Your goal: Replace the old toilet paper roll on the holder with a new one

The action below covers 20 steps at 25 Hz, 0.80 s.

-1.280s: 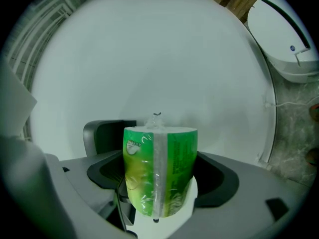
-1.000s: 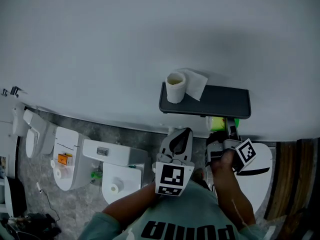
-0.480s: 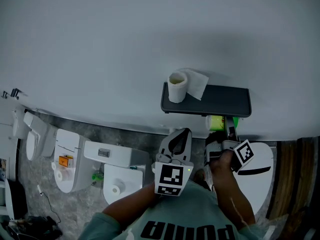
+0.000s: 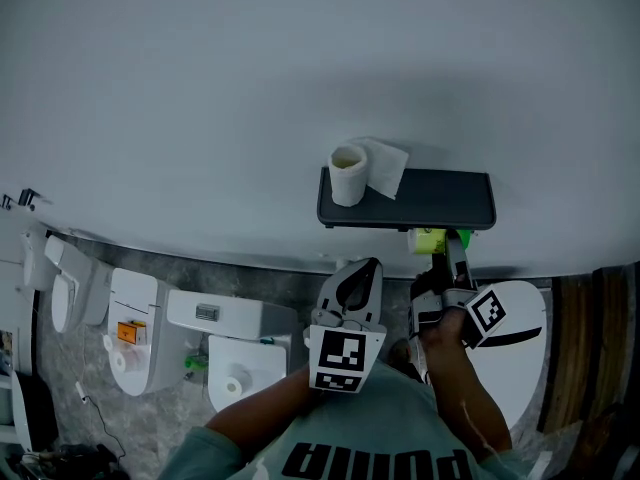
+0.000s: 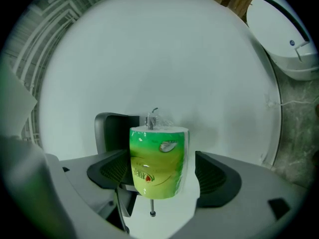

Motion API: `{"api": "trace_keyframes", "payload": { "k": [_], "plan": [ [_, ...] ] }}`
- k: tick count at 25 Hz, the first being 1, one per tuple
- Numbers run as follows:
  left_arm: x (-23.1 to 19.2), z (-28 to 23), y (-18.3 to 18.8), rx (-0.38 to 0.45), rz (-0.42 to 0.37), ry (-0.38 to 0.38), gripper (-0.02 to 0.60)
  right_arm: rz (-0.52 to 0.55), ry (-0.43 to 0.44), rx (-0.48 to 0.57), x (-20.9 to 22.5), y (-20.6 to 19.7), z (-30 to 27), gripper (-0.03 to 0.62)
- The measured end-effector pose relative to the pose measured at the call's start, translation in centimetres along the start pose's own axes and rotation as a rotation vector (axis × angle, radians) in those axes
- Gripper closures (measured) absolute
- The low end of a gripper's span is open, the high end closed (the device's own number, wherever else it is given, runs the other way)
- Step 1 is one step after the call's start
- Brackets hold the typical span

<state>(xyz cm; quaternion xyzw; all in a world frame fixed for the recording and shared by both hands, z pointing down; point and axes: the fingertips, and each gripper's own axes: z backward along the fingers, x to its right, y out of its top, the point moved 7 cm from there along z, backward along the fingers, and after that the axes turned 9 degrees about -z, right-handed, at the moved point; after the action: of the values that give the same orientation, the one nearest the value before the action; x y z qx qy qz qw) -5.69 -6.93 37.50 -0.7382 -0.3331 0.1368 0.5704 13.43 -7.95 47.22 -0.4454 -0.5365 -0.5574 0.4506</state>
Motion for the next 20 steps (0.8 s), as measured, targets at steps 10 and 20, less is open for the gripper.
{"api": "trace_keyframes", "payload": {
  "k": [10,20],
  "plan": [
    [0.1,0.5,-0.6,0.009,0.021,-0.023,0.574,0.121,-0.035,-0.033,-0.6,-0.1,4.8,0.181],
    [0.0,0.4,-1.6,0.022,0.048,-0.068,0.574,0.409,-0.010,-0.039,-4.9,-1.3,7.5,0.418]
  ]
}}
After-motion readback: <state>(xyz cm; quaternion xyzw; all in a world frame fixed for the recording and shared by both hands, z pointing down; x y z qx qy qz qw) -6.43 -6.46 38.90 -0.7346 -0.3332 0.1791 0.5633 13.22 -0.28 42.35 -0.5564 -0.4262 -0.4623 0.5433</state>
